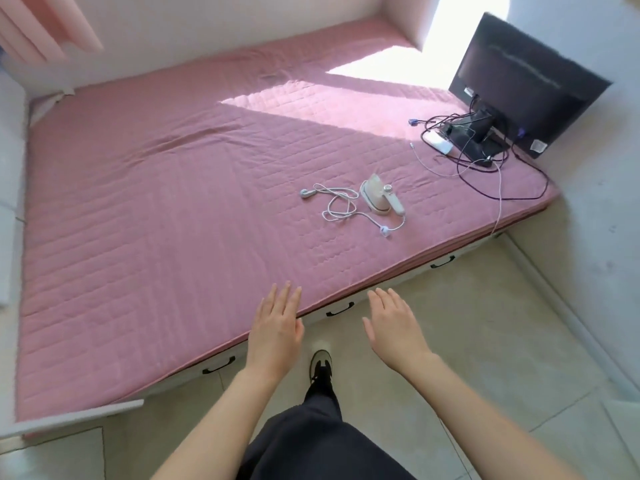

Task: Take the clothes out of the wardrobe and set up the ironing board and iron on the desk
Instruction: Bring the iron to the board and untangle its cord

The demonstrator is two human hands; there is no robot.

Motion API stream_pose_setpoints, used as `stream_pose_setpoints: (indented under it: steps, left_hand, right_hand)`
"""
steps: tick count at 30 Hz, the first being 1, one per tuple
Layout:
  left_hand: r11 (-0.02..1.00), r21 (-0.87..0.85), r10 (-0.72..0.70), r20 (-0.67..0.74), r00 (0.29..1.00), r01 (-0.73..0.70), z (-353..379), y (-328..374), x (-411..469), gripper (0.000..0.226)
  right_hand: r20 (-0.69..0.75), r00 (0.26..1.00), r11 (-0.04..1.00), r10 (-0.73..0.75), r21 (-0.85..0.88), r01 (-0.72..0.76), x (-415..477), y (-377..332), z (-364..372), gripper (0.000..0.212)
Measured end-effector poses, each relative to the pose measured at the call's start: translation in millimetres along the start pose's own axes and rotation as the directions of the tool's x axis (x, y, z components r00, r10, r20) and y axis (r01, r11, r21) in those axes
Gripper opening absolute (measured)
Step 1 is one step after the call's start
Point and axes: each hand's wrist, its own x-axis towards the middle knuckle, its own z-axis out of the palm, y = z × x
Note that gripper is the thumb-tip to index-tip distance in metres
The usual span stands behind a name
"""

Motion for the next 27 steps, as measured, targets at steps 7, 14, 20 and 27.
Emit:
stream_pose_setpoints:
  steps: [7,14,20,27]
  left_hand:
    - [0.999,0.001,0.038,0.084,0.996,-0.038,-5,-5,111,0.059]
    - [1.000,-0.007,0.002,0.142,0.990,-0.001,6,1,188,0.055]
    - [0.998,-0.023,-0.056,0.188,0.981,0.061,25,15,255,0.051]
    - [0.980,-0.039,-0.178,0.269,0.947,0.195,63,33,327,0.050]
  right_hand:
    - [0.002,0.999,0.999,0.047,-0.003,-0.047,88,24,-34,0.054]
    - [0.054,0.998,0.999,0.033,-0.022,-0.031,167,61,-50,0.055]
    - [0.096,0.995,0.999,-0.023,-0.042,0.027,239,100,-58,0.043]
    - [0.250,0.967,0.997,-0.049,-0.047,0.063,315,150,-55,0.037]
